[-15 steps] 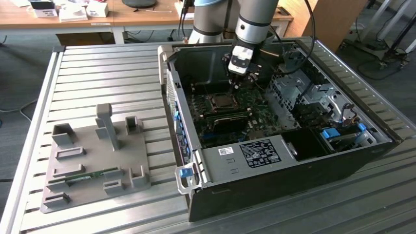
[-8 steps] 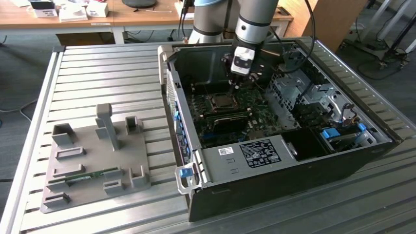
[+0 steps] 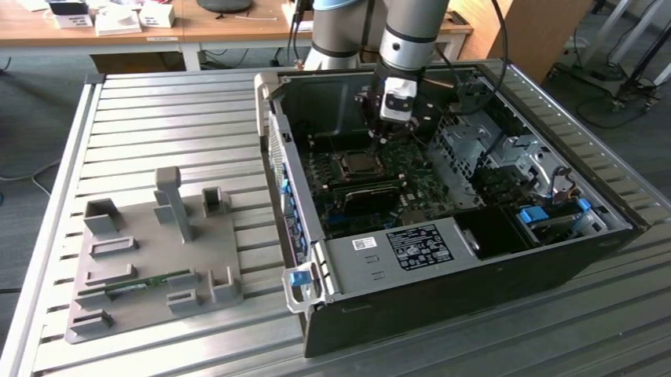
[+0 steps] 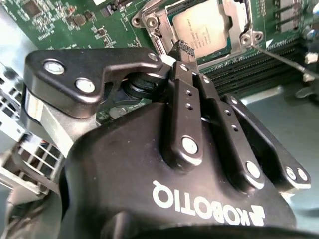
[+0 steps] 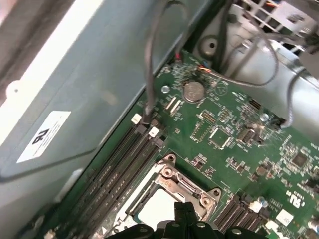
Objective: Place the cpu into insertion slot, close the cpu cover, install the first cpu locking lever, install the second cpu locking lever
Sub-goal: 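Close the cpu cover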
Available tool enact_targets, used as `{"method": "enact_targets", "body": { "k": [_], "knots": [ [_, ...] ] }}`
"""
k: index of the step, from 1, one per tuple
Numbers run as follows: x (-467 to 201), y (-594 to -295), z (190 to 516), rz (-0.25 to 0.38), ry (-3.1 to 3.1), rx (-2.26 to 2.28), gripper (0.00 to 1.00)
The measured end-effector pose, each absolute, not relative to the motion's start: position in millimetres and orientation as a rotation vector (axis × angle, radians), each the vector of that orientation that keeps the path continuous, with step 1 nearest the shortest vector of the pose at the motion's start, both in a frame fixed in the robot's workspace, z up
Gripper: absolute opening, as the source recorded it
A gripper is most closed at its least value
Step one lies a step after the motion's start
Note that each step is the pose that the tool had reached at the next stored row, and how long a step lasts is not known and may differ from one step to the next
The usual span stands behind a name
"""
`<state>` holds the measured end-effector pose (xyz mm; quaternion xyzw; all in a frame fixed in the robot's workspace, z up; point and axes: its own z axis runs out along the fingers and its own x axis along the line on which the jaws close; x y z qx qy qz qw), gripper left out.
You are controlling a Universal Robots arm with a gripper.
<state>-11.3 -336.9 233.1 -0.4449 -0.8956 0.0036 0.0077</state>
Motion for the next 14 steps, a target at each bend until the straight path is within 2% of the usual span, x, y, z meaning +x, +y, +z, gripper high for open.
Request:
{"method": "enact_targets", "body": {
  "k": [14],
  "knots": [
    [-11.3, -336.9, 232.0, 0.014, -2.955, -1.024, 0.11]
  ]
}}
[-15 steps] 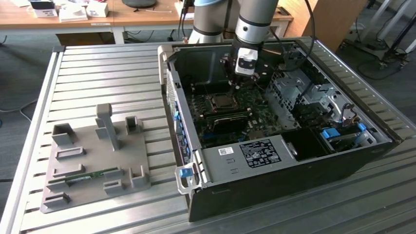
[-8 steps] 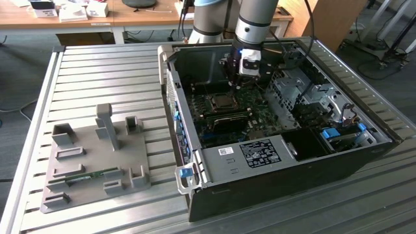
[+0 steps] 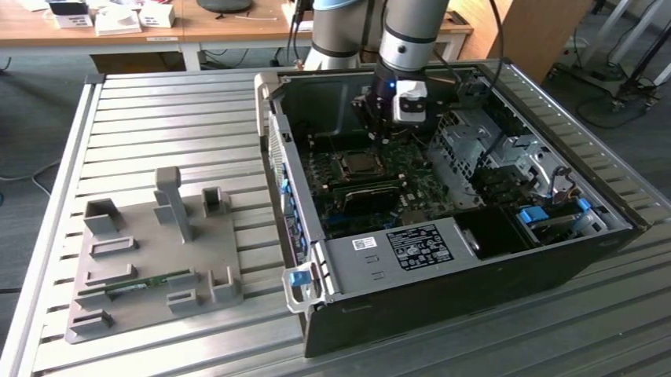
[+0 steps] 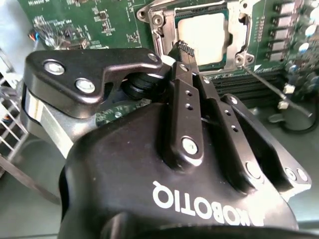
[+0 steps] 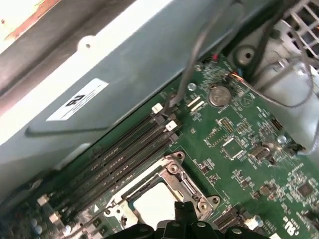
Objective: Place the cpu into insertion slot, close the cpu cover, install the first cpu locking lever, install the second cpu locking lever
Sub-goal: 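Close the cpu cover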
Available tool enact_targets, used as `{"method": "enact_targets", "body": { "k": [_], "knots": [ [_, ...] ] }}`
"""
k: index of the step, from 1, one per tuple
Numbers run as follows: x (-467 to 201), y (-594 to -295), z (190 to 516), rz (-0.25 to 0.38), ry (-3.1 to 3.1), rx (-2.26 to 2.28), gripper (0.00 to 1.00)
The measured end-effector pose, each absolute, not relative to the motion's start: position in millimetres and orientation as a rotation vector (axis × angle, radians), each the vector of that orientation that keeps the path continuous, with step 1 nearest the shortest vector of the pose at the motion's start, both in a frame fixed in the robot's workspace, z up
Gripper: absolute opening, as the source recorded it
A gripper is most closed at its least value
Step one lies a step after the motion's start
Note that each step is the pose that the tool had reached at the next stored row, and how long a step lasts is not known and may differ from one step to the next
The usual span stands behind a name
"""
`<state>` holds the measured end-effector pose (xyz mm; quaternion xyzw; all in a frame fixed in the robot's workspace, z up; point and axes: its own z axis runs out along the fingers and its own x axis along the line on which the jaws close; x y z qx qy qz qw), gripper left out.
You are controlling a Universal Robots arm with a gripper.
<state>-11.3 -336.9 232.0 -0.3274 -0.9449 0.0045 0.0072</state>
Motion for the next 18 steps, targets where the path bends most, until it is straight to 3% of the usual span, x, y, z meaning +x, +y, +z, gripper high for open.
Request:
{"method": "enact_targets", "body": {
  "k": [18],
  "knots": [
    [-11.3, -336.9, 231.4, 0.017, -3.042, -0.729, 0.11]
  ]
}}
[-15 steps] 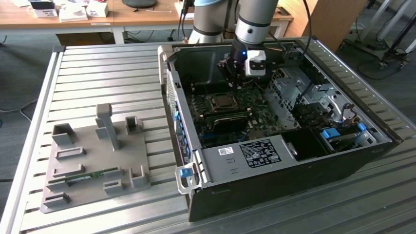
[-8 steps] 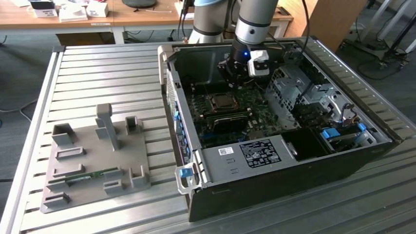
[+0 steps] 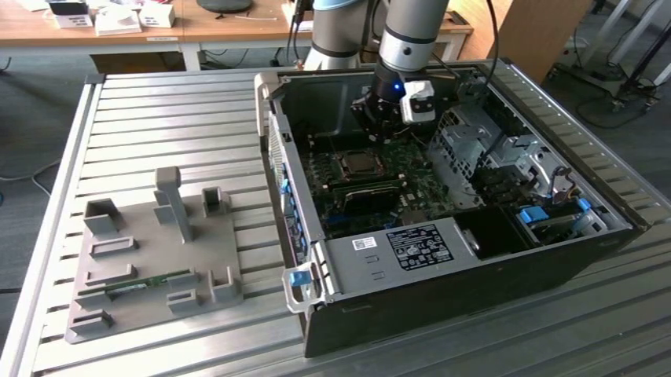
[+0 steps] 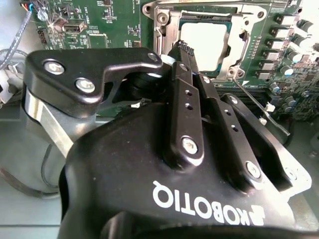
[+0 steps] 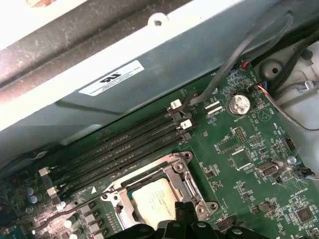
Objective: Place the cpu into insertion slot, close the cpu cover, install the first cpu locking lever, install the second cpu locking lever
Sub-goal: 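Close the cpu cover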
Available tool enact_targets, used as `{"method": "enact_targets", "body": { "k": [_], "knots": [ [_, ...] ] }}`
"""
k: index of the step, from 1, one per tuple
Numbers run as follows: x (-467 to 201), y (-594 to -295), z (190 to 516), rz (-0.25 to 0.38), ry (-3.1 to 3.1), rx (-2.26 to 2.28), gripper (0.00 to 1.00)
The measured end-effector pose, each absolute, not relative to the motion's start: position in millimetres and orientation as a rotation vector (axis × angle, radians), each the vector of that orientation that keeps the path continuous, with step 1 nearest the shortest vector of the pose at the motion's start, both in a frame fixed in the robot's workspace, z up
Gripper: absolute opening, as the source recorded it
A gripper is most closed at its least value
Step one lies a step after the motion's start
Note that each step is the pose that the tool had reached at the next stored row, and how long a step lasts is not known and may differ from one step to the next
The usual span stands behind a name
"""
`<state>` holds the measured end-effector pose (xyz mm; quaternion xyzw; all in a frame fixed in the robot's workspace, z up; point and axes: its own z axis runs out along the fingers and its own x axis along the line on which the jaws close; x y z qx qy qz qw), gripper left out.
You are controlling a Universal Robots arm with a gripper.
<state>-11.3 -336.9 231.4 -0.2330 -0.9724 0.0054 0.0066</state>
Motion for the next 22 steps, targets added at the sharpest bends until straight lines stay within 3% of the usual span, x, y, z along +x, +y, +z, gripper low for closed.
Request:
{"method": "enact_targets", "body": {
  "k": [22],
  "knots": [
    [-11.3, -336.9, 229.7, 0.011, -3.135, -0.159, 0.11]
  ]
}}
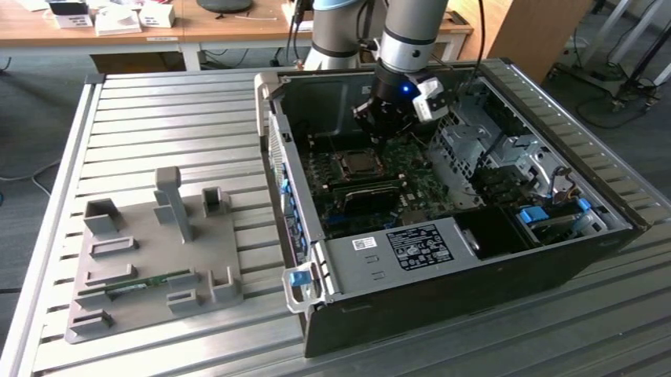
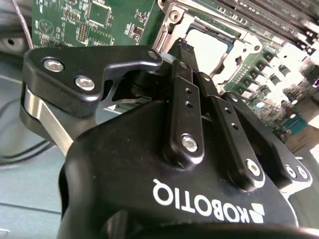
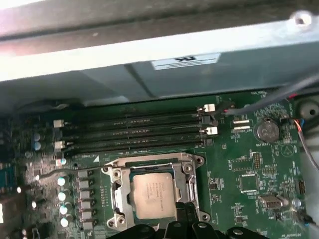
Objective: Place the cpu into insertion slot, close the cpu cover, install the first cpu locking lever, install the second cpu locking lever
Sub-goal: 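Close the cpu cover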
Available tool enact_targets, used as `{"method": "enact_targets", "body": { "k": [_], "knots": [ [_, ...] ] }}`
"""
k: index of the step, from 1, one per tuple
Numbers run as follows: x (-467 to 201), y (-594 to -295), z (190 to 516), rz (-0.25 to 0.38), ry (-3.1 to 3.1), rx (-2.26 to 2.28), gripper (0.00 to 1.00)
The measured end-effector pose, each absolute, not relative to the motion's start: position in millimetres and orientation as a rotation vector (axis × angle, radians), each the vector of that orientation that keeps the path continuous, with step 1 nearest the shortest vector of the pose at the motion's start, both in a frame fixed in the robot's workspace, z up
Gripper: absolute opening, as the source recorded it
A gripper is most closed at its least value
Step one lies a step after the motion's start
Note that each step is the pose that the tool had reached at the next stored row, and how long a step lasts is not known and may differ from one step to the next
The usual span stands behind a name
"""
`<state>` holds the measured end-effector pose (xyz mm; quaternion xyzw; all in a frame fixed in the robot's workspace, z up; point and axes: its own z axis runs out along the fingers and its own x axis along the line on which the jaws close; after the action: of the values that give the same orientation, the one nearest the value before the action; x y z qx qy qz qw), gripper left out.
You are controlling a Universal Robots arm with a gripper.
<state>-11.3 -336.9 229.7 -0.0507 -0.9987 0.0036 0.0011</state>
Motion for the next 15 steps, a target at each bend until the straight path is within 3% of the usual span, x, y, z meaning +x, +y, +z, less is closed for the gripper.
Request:
{"method": "enact_targets", "body": {
  "k": [4, 9, 15],
  "knots": [
    [-11.7, -337.0, 229.8, 0.007, -3.135, -0.156, 0.11],
    [-15.0, -336.9, 228.6, -0.072, -3.134, -0.142, 0.11],
    [-18.7, -336.9, 225.5, -0.077, -3.156, -0.118, 0.11]
  ]
}}
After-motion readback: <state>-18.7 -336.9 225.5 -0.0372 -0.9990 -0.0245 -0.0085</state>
